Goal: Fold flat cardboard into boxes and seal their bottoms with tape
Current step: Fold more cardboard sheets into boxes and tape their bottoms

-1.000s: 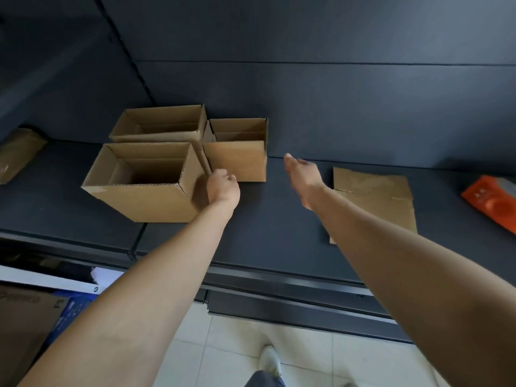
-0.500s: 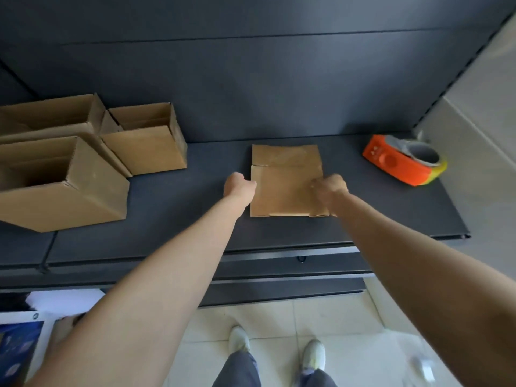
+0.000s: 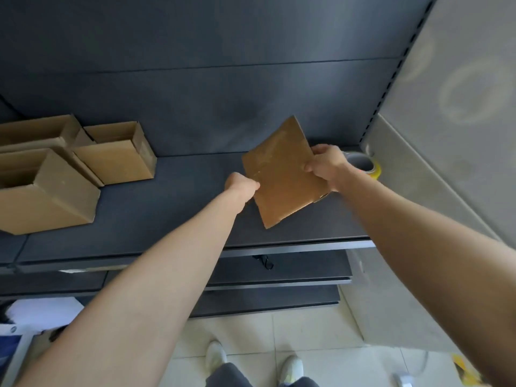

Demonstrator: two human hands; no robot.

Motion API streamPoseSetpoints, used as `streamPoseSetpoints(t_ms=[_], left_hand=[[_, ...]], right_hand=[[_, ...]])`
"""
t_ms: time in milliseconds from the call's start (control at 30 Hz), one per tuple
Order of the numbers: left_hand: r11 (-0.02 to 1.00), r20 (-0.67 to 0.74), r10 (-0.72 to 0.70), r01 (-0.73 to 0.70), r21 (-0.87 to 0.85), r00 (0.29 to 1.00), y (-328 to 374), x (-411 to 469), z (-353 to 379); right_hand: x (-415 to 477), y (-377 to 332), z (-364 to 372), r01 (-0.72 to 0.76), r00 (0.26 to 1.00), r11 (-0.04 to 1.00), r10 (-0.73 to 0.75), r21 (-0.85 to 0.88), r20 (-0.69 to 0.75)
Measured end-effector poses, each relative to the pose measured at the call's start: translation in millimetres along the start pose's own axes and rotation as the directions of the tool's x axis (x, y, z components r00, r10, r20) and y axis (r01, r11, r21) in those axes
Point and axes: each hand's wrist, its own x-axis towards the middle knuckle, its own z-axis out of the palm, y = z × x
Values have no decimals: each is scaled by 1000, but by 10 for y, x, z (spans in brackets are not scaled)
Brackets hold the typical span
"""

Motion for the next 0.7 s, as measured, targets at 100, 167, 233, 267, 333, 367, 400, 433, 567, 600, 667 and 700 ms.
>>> streamPoseSetpoints(t_ms=[100, 167, 233, 267, 333, 367, 400, 433, 567, 600, 667, 700], left_hand=[[985, -128, 163, -170, -43, 978, 384, -185, 109], [956, -139, 238, -257, -141, 961, 579, -293, 178], [935, -129, 275, -296, -192, 953, 704, -372, 243], [935, -118, 281, -299, -192, 953, 738, -391, 267], [949, -94, 268, -280, -146, 959, 749, -389, 294], [958, -80, 259, -267, -108, 962, 730, -369, 308], [964, -70, 251, -256, -73, 966, 708, -343, 317], [967, -60, 249, -252, -49, 967, 690, -314, 328], [963, -21, 269, -269, -4, 963, 714, -233, 367], [963, -19, 268, -268, 2, 963, 733, -215, 372], [963, -7, 268, -268, -1, 963, 756, -171, 383], [962, 1, 271, -271, -3, 962, 762, -150, 392]], right_hand=[[-77, -129, -333, 219, 974, 908, -225, -356, 25], [-136, -169, -448, 286, 955, 827, -286, -485, 76], [-192, -193, -498, 325, 942, 752, -307, -574, 131], [-195, -183, -511, 337, 939, 720, -307, -608, 156], [-192, -136, -524, 335, 939, 671, -296, -661, 175], [-192, -106, -534, 321, 943, 654, -284, -685, 171], [-190, -74, -552, 300, 950, 647, -269, -701, 158], [-201, -41, -574, 272, 958, 651, -250, -709, 138], [-155, 98, -720, 127, 986, 728, -170, -674, 2], [-147, 118, -766, 83, 990, 772, -136, -631, -36], [-135, 142, -843, 19, 996, 871, -60, -490, -67], [-154, 145, -863, -12, 998, 916, -15, -401, -65]])
